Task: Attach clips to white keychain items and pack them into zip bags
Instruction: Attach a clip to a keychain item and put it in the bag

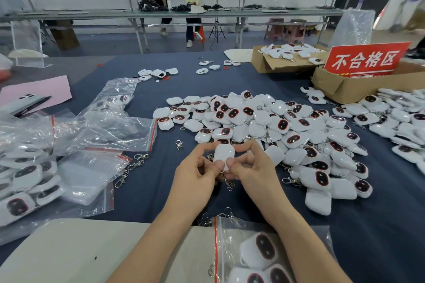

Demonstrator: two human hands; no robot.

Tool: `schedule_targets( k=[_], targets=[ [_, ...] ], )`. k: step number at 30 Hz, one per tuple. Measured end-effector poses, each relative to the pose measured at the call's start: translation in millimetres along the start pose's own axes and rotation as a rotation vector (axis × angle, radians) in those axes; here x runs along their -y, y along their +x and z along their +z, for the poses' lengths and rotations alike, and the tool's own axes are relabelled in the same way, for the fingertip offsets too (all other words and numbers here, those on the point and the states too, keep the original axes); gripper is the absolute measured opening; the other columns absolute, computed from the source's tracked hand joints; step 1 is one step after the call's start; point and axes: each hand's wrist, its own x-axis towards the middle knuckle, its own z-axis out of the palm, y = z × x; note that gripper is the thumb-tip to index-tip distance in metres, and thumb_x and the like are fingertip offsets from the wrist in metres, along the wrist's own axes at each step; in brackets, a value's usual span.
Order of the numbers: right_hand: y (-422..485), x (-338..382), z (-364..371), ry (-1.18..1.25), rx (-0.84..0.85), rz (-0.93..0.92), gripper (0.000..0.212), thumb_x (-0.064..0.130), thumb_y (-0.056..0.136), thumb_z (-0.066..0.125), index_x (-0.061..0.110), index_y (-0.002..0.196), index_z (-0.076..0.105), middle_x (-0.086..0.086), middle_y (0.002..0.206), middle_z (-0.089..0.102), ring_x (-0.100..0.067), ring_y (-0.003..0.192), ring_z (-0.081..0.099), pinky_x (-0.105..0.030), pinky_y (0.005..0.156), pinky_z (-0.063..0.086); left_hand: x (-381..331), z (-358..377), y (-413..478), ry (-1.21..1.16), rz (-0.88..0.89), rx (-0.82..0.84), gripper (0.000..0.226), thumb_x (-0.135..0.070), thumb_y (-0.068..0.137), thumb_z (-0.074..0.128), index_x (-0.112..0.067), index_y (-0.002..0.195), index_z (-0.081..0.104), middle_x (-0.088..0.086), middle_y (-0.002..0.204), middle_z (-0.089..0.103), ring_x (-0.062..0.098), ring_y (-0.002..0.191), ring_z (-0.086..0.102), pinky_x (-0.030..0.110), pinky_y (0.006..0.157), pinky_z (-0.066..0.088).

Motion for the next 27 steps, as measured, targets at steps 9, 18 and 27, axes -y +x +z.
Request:
schedule_targets(
  k=[9,18,27],
  targets=[
    [-1.0,2.5,0.7,-0.024,-0.002,-0.033,0.021,0.003,0.097,0.061,0.02,0.085,0.055,0.005,0.059,0.062,-0.012,0.056,0.065,-0.052,0.082,0.058,1.6,-0.8,0.4,-0.021,-0.011,-0.019,0.03,-0.017,0.1,0.06,-0.045,0.09,0.066,0.011,0.066,0.068,0.02,0.06,0.066,0.047,0.073,0.06],
    [1.5,-0.3,4.0,0.07,-0.003,-0.031,0.024,0.002,0.096,0.062,0.018,0.079,0.057,-0.012,0.089,0.07,-0.013,0.071,0.071,-0.028,0.067,0.059,6.4,1.5,1.1,0.047,0.01,-0.052,0.021,-0.015,0.099,0.06,-0.034,0.088,0.06,0.004,0.071,0.071,0.025,0.065,0.068,0.042,0.067,0.06],
    [0.1,1.8,4.5,0.033,0.001,-0.012,0.034,0.008,0.096,0.064,0.029,0.068,0.061,-0.005,0.09,0.068,-0.011,0.073,0.07,-0.036,0.076,0.063,5.2,2.7,-0.4,0.087,0.032,-0.071,0.016,-0.017,0.097,0.059,-0.032,0.089,0.059,0.002,0.074,0.07,0.037,0.073,0.063,0.057,0.073,0.057]
  ],
)
